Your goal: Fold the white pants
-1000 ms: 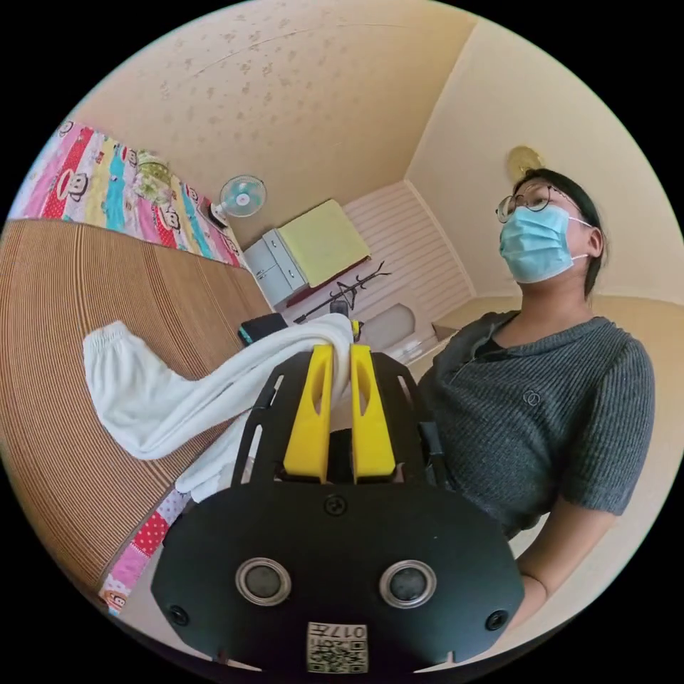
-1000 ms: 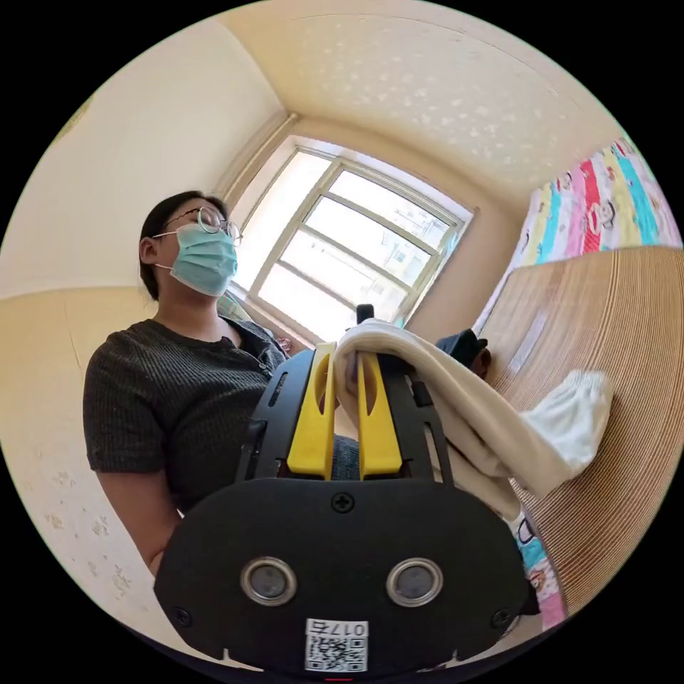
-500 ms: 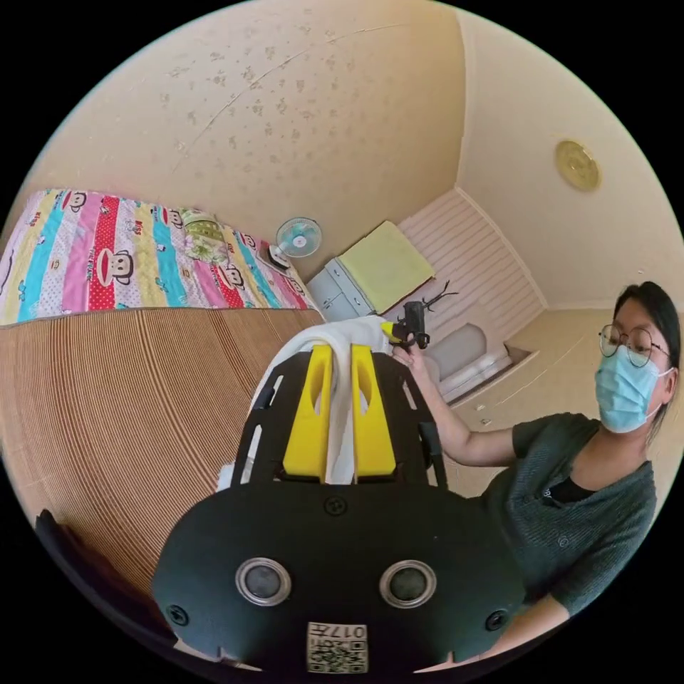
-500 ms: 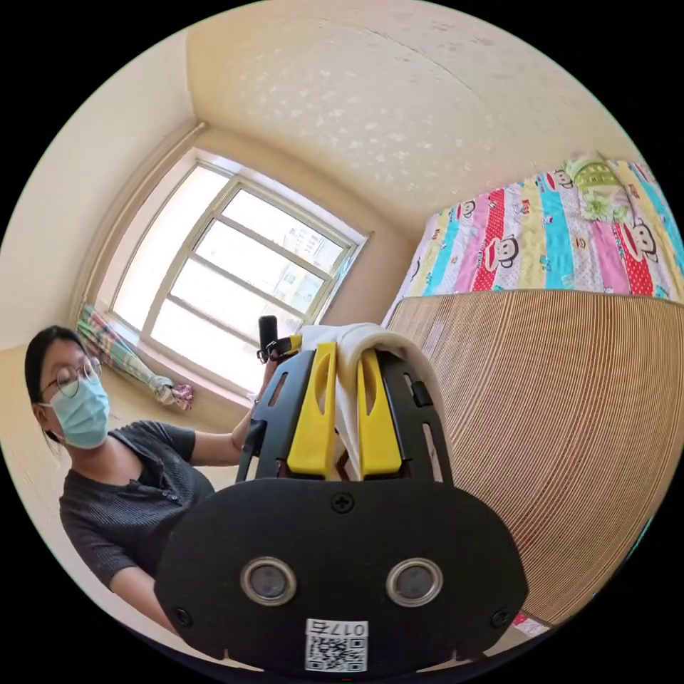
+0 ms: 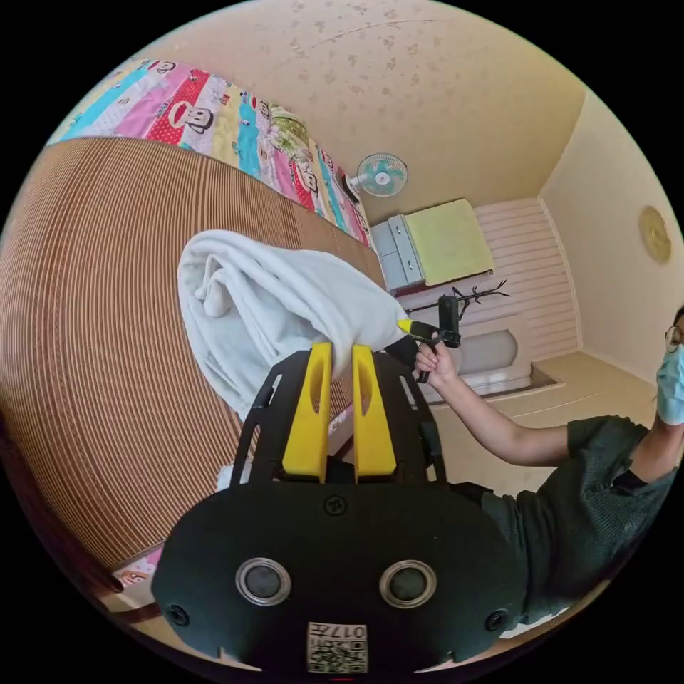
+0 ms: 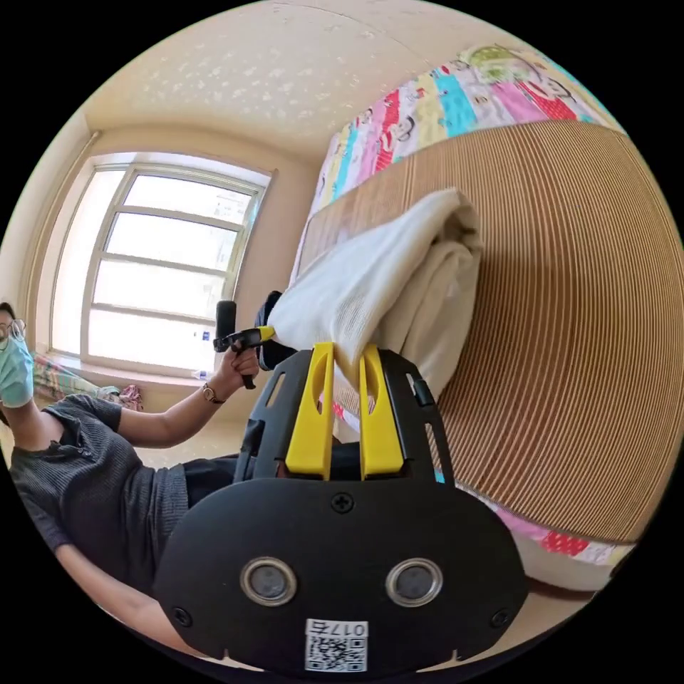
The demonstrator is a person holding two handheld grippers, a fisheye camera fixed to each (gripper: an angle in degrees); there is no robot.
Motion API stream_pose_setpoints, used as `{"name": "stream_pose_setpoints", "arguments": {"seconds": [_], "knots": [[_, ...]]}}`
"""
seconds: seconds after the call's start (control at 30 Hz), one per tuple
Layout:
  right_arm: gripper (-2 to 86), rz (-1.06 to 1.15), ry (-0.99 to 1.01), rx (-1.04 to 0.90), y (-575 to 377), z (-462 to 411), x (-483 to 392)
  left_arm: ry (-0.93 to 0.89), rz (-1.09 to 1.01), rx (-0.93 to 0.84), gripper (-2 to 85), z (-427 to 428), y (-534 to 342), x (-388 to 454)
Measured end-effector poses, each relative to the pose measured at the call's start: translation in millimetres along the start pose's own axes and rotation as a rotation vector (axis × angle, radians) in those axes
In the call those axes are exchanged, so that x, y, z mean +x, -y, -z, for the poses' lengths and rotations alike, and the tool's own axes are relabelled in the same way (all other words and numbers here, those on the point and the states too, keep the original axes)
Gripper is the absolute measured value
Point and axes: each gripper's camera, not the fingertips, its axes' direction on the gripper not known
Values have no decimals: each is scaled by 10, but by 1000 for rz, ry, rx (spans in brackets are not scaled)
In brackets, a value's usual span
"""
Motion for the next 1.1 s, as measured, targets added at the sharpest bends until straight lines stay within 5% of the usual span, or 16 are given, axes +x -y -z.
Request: {"name": "stream_pose_setpoints", "arguments": {"seconds": [0.17,0.3,0.47,0.7,0.97,1.1], "knots": [[86,-328,-22,-154,-897,-580,745,25,278,-122,61,-542,-1008,-518],[112,-408,-73,-123,-925,-495,929,30,432,-165,147,-606,-1192,-812],[174,-336,35,26,-246,-172,1056,-16,363,18,173,-156,-627,-891],[201,-296,118,-139,597,-668,1401,-14,330,-79,184,-494,421,-1379],[132,-420,408,-95,421,-870,1288,-101,415,-42,113,-640,334,-1432],[125,-402,398,-155,223,-972,860,-96,399,-102,106,-343,139,-1256]]}}
